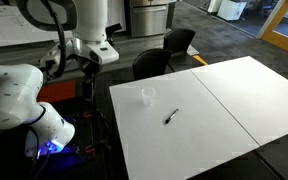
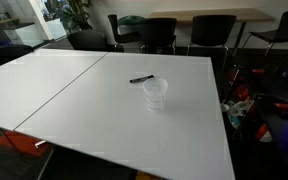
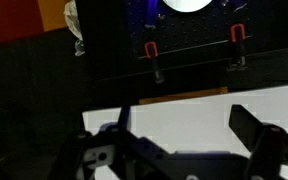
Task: Move the cup to the right, put the marker in the cup and then remove it and put it back on the table
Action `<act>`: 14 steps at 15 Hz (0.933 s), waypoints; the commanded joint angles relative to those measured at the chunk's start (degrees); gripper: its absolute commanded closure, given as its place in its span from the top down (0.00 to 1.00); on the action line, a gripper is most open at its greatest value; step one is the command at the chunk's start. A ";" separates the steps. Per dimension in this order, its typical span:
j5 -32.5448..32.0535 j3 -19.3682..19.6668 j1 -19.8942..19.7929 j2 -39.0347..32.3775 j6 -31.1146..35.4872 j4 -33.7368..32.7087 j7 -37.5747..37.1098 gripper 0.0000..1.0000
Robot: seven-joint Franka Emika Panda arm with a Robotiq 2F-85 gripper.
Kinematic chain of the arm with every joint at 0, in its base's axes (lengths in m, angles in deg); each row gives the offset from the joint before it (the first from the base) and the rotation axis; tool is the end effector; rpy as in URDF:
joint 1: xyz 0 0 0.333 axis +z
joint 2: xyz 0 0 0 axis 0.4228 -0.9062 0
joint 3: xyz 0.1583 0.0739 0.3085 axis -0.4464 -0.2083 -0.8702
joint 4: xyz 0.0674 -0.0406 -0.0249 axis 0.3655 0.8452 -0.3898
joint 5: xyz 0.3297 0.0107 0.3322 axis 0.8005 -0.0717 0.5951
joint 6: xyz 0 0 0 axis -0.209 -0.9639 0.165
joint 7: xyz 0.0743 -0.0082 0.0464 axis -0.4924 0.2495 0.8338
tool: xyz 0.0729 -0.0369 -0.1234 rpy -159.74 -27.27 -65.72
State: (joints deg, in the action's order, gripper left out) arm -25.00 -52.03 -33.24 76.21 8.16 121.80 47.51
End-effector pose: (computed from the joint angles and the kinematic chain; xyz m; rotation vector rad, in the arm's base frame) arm 0.3127 -0.0661 0.4283 2.9872 -0.2839 -0.3344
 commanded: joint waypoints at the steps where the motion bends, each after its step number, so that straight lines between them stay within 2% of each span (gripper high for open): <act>1: -0.43 0.75 0.95 -0.03 -0.17 -0.09 -0.56 1.00; 11: -0.94 0.35 0.71 -0.23 -0.25 -0.45 -1.09 1.00; 14: -1.15 0.20 1.16 -1.38 2.52 -1.97 -0.88 1.00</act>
State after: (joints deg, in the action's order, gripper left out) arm -25.12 -52.03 -33.09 76.19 8.67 121.63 47.51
